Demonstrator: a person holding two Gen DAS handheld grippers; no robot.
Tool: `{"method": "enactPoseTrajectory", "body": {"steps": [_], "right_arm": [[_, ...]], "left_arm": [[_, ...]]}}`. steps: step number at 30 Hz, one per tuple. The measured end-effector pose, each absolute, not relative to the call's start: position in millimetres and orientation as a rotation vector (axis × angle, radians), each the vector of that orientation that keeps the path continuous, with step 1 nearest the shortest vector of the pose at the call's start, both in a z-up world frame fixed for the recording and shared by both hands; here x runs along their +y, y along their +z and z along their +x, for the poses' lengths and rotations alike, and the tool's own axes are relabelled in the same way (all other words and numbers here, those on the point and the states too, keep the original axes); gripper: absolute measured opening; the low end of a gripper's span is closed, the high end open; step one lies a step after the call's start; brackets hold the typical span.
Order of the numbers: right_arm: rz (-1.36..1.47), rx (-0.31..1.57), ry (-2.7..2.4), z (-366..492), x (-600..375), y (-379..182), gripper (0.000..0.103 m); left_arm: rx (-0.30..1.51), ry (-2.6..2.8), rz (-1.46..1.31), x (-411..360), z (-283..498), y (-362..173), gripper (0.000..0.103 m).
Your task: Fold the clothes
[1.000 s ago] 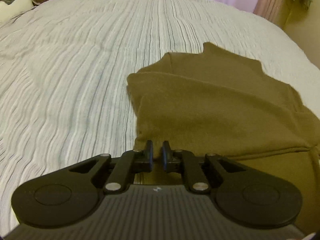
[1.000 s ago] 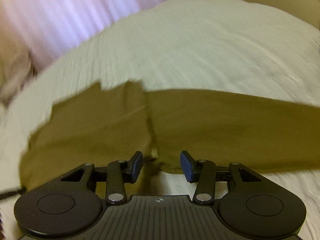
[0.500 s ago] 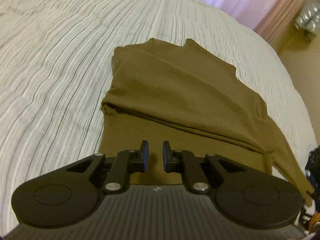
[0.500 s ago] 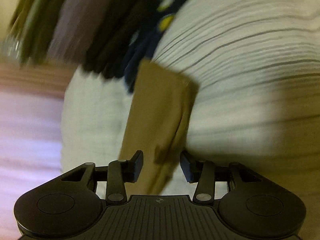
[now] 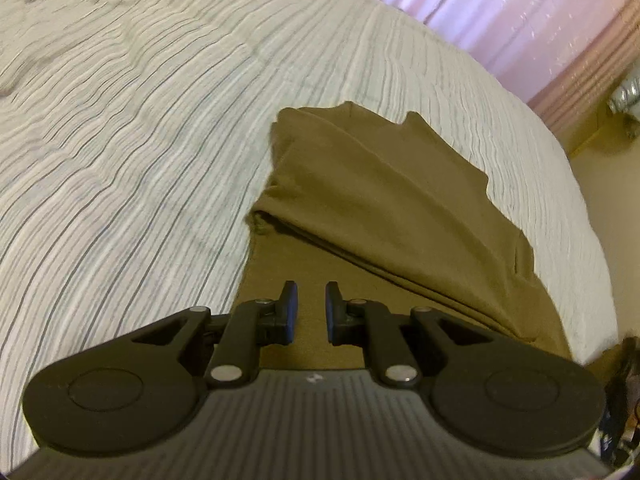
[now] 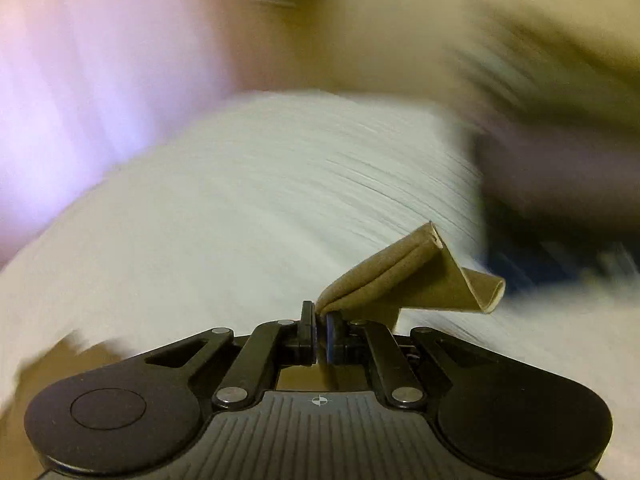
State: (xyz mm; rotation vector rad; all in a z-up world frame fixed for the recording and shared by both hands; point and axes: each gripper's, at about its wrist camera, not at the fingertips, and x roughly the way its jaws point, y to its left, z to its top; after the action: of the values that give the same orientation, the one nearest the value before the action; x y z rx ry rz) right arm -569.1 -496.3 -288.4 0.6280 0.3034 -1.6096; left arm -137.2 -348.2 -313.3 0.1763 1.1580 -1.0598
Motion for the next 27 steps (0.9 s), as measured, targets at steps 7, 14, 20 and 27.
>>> {"method": "enactPoseTrajectory", "body": {"steps": [7, 14, 20, 27], "right_arm": [[0.182, 0.567, -1.062, -350.1, -458.5, -278.2, 0.032], [0.142, 0.879, -0.875, -300.1, -401.3, -357.3, 0.089], [0.273, 0.967, -0.925, -340.4, -381.5, -385.5, 0.089], [0.557, 0.926, -1.083, -401.9, -408.4, -393.1, 0.089]], "left_arm": [[1.194, -1.006, 0.103, -325.0, -119.0, -315.0, 0.010], [1.220, -0.998, 0.067, -315.8, -109.2, -319.9, 0.021], [1.234, -1.101, 0.025, -361.5, -118.1, -327.2, 0.027], [1.203, -1.215, 0.134, -445.3, -127.9, -341.3, 0.043]]}}
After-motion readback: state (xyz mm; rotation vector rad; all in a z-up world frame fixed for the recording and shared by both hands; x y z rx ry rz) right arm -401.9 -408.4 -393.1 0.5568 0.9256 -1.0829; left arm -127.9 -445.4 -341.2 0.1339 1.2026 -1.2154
